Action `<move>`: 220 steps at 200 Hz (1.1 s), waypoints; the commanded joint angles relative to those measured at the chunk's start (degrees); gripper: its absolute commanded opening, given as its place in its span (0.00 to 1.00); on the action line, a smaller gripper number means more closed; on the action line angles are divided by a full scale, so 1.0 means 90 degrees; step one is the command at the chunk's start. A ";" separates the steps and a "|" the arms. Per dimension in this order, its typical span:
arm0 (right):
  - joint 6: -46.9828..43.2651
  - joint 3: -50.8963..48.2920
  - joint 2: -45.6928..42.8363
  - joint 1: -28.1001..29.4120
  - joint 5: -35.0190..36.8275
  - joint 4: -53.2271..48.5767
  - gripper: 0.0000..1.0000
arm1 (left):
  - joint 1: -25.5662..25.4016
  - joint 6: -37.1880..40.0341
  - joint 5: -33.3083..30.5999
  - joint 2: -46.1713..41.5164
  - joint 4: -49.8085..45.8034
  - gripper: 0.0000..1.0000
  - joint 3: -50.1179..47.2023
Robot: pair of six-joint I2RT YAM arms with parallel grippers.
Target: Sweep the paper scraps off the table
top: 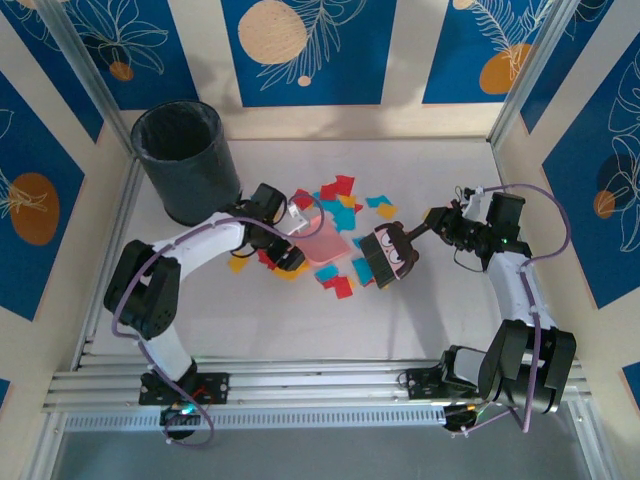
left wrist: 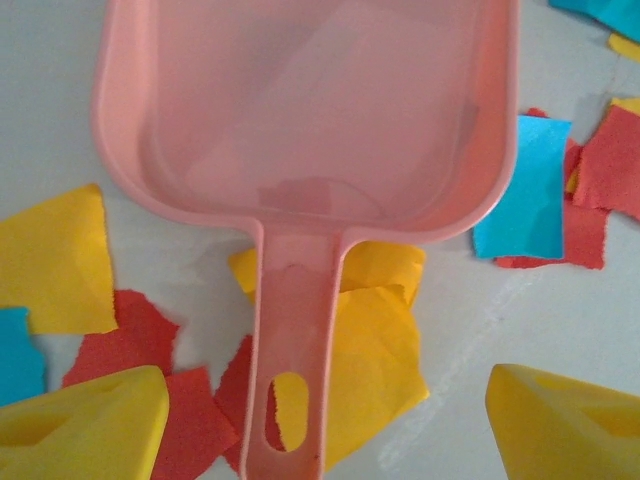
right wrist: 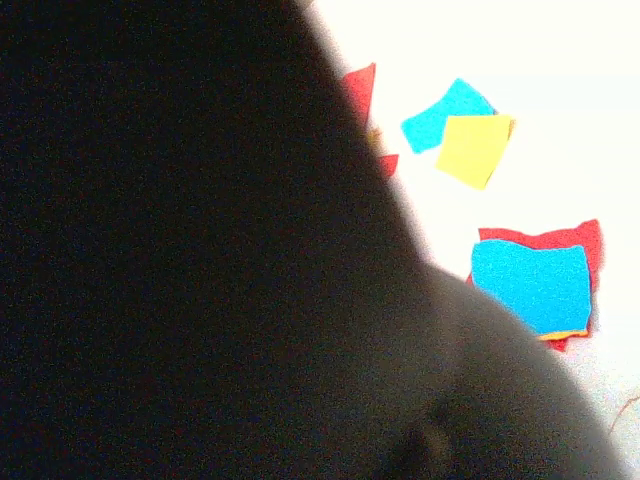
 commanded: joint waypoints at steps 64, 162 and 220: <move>-0.0052 0.0159 -0.0166 0.0058 -0.0023 -0.0107 0.00 | 0.0091 0.0569 -0.0012 0.0891 -0.0202 0.73 0.0344; -0.0091 0.0133 -0.0051 0.0071 -0.0006 -0.0116 0.00 | -0.0028 0.0551 0.0076 0.1378 -0.0304 0.60 0.0576; -0.0099 0.0107 -0.0061 0.0064 -0.0037 -0.0116 0.00 | -0.0073 0.0563 0.0071 0.1274 -0.0397 0.31 0.0621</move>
